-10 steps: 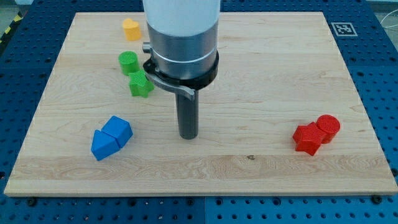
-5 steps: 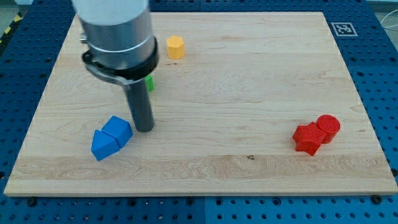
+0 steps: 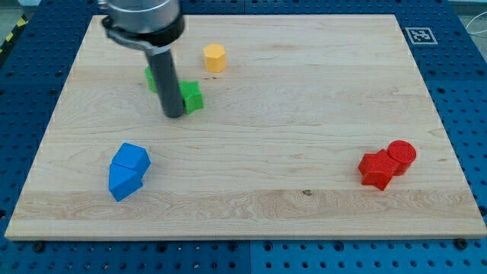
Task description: Slide green star to the center
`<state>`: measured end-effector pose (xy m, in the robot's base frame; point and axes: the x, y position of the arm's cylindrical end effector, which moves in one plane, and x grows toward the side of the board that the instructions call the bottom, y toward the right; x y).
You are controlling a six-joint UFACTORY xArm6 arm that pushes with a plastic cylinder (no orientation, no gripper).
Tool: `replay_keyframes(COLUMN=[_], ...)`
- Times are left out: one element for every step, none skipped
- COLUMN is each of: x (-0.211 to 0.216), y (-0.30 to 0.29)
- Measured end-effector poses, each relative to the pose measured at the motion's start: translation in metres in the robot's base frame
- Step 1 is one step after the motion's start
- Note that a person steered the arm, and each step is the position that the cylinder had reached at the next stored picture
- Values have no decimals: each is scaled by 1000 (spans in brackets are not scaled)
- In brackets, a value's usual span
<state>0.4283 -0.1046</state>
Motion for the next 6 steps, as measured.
replay_keyframes(x=[-6, -20, -33, -35, -18, 6], y=[-14, -44, -17, 35, 75, 82])
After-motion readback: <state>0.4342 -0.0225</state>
